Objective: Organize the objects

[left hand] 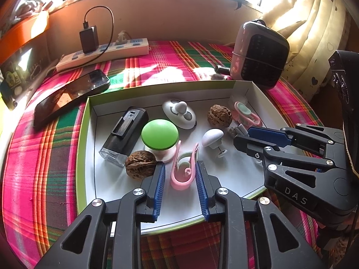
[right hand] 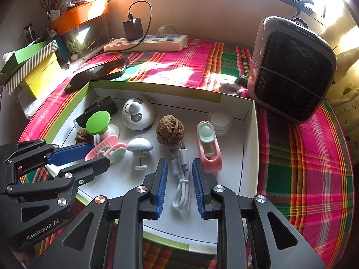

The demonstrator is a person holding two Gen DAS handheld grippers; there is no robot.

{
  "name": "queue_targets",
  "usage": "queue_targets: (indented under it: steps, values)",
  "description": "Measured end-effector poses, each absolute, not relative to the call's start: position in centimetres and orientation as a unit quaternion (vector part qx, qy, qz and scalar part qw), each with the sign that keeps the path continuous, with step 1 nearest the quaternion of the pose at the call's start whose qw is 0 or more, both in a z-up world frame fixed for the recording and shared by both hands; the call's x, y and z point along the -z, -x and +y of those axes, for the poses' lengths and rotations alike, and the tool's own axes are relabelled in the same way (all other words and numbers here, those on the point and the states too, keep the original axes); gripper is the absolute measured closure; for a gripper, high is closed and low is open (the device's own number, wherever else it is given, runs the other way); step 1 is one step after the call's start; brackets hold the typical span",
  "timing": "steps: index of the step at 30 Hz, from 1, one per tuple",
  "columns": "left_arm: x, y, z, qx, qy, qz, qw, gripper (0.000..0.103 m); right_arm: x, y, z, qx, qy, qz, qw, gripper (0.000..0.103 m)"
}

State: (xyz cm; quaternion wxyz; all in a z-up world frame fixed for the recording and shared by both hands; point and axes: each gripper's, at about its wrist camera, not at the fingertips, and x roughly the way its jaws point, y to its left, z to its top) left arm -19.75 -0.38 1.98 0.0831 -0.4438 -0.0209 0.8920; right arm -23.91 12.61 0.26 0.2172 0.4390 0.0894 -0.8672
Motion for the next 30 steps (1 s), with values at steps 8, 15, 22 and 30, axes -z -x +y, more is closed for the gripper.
queue_targets:
  steps: [8,15,22,30]
  values:
    - [-3.1,18.5,-0.2,-0.904,0.422,-0.009,0.067,0.074,-1.2,22.6,12.8,0.877,-0.425,0.084,0.21,0.068]
    - [-3.7,17.2,-0.5,-0.91,0.411,-0.007,0.058,0.074,-2.1,21.3,13.4,0.886,-0.414,0.061,0.199,0.067]
    - [-4.6,15.0,-0.9,-0.919,0.393,-0.009,0.043,0.073,-3.0,19.1,13.6,0.896,-0.397,0.047,0.194,0.061]
    - [-4.9,12.3,-1.1,-0.923,0.384,-0.002,0.024,0.073,-3.4,16.1,13.2,0.903,-0.381,0.065,0.188,0.059]
